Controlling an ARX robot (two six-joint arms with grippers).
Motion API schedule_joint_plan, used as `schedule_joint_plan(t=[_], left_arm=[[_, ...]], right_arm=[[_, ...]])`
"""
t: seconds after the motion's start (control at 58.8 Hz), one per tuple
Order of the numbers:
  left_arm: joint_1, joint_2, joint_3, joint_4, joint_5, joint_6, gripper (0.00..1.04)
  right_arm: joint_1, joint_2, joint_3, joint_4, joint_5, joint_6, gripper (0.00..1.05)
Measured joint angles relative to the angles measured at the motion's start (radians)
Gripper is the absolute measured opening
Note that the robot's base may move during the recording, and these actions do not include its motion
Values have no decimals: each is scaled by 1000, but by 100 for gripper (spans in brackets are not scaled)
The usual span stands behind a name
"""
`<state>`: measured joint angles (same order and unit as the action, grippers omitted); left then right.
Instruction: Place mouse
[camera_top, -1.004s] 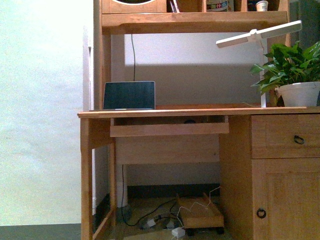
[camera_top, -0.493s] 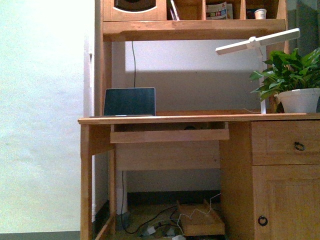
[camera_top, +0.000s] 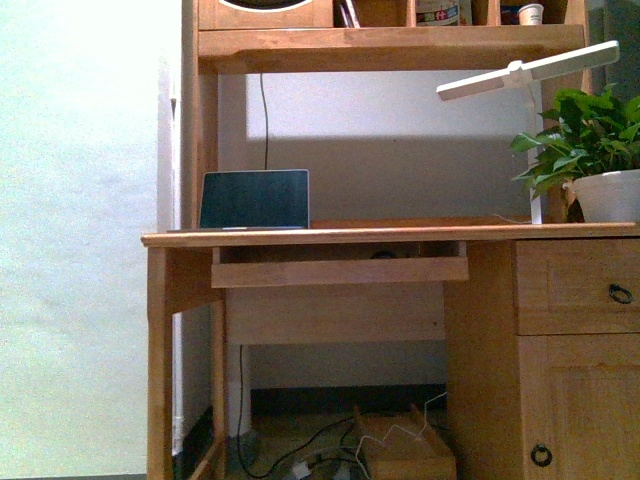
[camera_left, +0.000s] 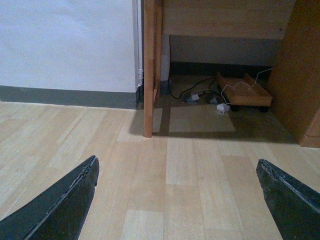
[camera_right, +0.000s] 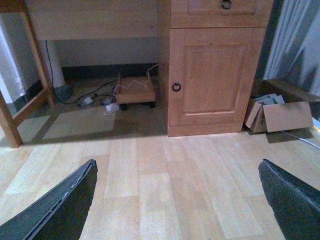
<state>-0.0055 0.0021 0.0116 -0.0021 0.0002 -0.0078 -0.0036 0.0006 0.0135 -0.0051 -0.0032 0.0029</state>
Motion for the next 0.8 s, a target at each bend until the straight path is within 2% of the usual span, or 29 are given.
schedule_joint_plan(t=[0.8], left_arm=[[0,0,0,0,-1,0,97]], right_arm=[[0,0,0,0,-1,0,97]])
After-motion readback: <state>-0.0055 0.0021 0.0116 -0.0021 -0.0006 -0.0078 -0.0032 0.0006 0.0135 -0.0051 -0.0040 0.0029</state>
